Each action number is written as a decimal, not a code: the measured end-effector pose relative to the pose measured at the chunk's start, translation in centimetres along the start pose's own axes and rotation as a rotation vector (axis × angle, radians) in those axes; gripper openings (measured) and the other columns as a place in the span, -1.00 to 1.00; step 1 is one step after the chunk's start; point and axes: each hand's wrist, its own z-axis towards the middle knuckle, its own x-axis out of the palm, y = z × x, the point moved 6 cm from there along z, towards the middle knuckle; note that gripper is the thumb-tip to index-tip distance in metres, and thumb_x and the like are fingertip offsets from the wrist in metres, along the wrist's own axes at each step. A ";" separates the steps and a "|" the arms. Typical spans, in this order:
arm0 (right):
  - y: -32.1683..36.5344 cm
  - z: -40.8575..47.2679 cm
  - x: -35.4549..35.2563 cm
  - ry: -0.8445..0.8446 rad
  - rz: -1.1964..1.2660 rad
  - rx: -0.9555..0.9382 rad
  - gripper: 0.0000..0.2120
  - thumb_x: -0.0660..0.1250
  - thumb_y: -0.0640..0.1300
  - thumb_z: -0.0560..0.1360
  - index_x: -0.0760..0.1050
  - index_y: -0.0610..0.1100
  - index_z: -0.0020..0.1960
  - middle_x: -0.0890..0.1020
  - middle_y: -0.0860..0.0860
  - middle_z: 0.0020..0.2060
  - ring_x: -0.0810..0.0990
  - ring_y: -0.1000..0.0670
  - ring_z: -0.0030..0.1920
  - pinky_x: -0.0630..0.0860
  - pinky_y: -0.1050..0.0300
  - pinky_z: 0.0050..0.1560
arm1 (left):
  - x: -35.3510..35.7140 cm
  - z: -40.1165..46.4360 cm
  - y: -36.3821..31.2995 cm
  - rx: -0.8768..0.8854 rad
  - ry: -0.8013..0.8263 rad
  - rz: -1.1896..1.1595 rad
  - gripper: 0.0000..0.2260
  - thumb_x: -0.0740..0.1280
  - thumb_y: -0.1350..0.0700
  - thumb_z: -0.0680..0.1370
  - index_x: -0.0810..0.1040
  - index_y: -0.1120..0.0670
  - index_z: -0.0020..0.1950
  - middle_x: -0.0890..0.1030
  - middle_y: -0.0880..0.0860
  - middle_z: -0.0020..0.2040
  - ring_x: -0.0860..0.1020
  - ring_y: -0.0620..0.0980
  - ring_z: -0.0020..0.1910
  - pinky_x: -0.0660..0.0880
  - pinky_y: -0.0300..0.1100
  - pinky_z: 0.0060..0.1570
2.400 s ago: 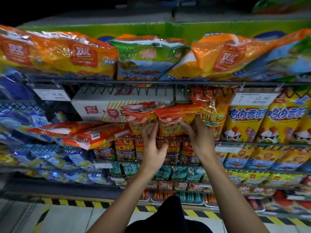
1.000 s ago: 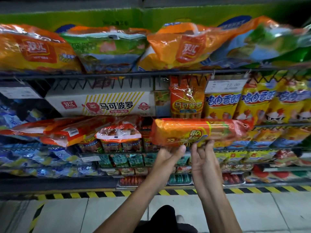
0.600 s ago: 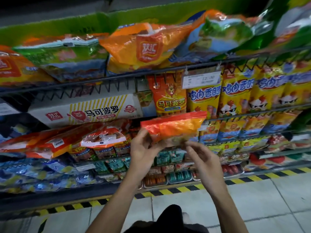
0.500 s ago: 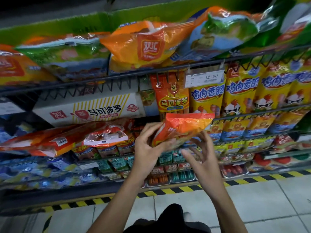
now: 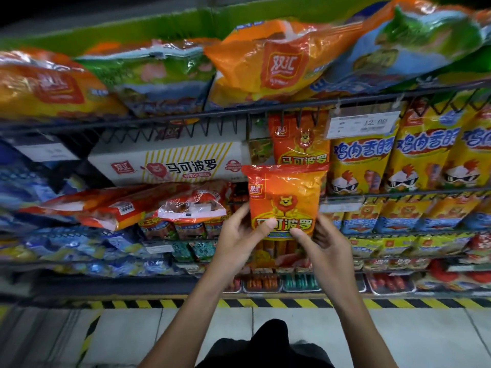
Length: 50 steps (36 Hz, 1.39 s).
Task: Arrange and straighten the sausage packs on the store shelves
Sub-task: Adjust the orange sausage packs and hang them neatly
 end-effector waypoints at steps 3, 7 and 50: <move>-0.1 0.3 0.4 -0.010 -0.054 -0.020 -0.56 0.46 -0.12 0.51 0.50 0.08 0.36 0.64 0.35 0.14 0.62 0.23 0.18 0.54 0.36 0.09 | -0.7 -0.3 0.9 -0.010 0.010 0.043 -0.65 0.42 0.12 0.56 0.52 -0.04 0.34 0.67 -0.17 0.20 0.61 -0.17 0.23 0.54 -0.30 0.13; 0.1 1.0 1.0 -0.026 -0.057 -0.055 -0.55 0.46 -0.07 0.50 0.50 0.06 0.37 0.64 0.34 0.16 0.61 0.23 0.20 0.53 0.37 0.10 | -0.6 -0.7 1.7 0.009 -0.031 0.095 -0.66 0.36 0.03 0.61 0.47 -0.13 0.38 0.64 -0.21 0.24 0.57 -0.20 0.28 0.52 -0.22 0.24; -0.4 8.6 5.1 -0.024 -0.188 -0.262 -0.77 0.25 -0.16 0.67 0.47 -0.15 0.32 0.63 0.24 0.02 0.59 0.25 0.03 0.48 0.26 0.02 | -1.1 6.2 1.0 0.323 -0.260 0.296 -0.45 0.10 -0.17 0.69 -0.11 -0.29 0.60 0.07 -0.26 0.61 0.10 -0.22 0.60 0.13 -0.20 0.56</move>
